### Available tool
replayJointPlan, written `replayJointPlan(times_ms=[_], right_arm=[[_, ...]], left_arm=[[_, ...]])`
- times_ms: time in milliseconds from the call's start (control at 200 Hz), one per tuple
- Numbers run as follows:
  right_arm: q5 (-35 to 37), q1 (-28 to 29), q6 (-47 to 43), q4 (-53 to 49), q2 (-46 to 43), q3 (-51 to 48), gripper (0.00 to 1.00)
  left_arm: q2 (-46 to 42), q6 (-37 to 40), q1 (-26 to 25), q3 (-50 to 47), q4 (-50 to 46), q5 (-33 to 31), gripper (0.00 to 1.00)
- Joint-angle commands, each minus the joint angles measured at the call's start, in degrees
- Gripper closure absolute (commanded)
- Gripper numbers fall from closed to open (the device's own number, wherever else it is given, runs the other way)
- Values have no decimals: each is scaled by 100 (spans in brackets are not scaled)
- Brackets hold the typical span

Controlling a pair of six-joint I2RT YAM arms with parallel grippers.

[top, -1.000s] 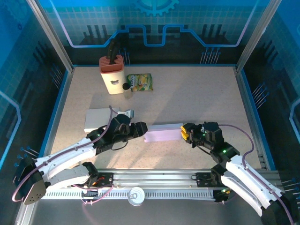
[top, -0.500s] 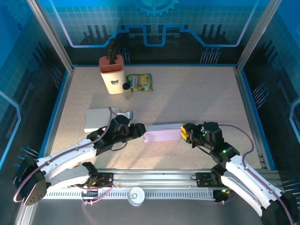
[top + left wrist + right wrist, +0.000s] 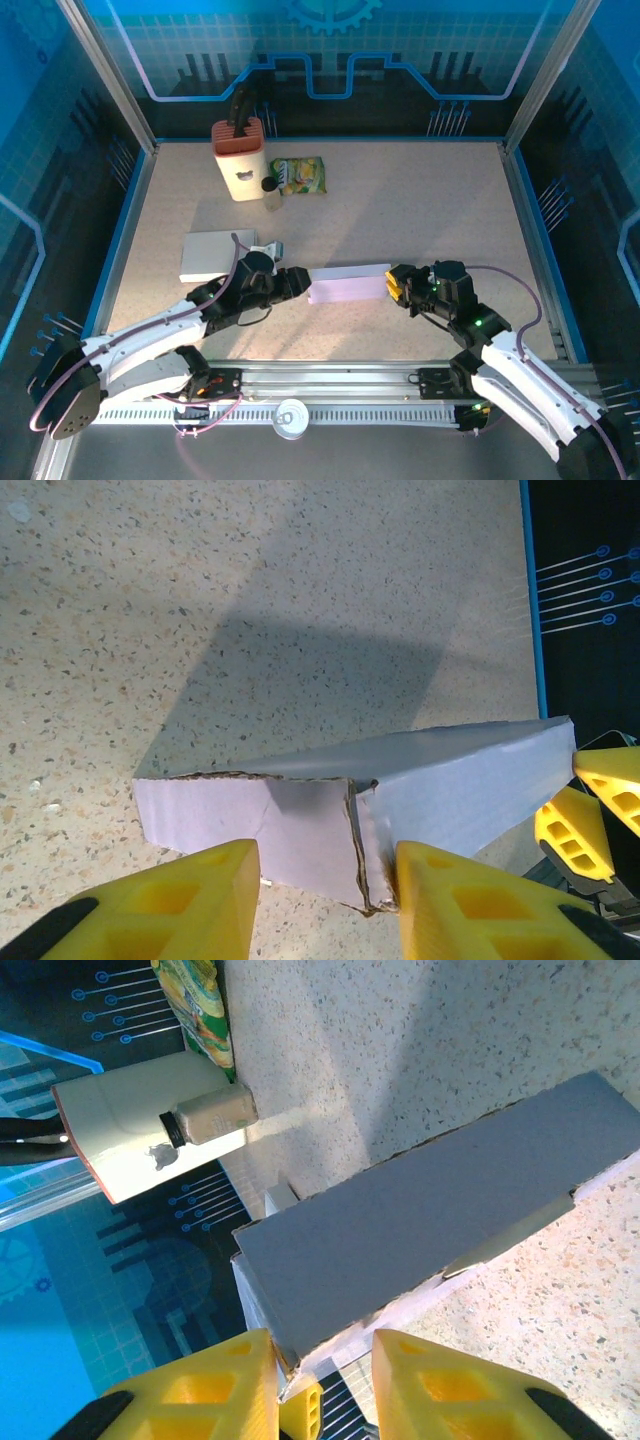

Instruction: Fold the paper box

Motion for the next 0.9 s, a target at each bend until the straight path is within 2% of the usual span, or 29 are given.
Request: replayJointPlan(times_ms=[0,490,630,685,775,895], right_arm=[[181,-101,-136,-912,108,-155,71],[305,-145,-241,-1171,172,-332,75],[304,-153,-265,-1251,163,-272,75],[313,-154,-307,-1323,159,-200,75],[389,-146,-523,-1608,108,84,76],[645,-120,-828,-2248,-33,694,71]], left_arm=[[38,2,50,-307,-356,-21,62],[486,116,50,-591,83,72,73],[644,144,48,-716,350,119,82],[633,157,51,-759,422,144,86],[492,169,45,-779,440,125,87],[186,228,40,-679,197,42,87]])
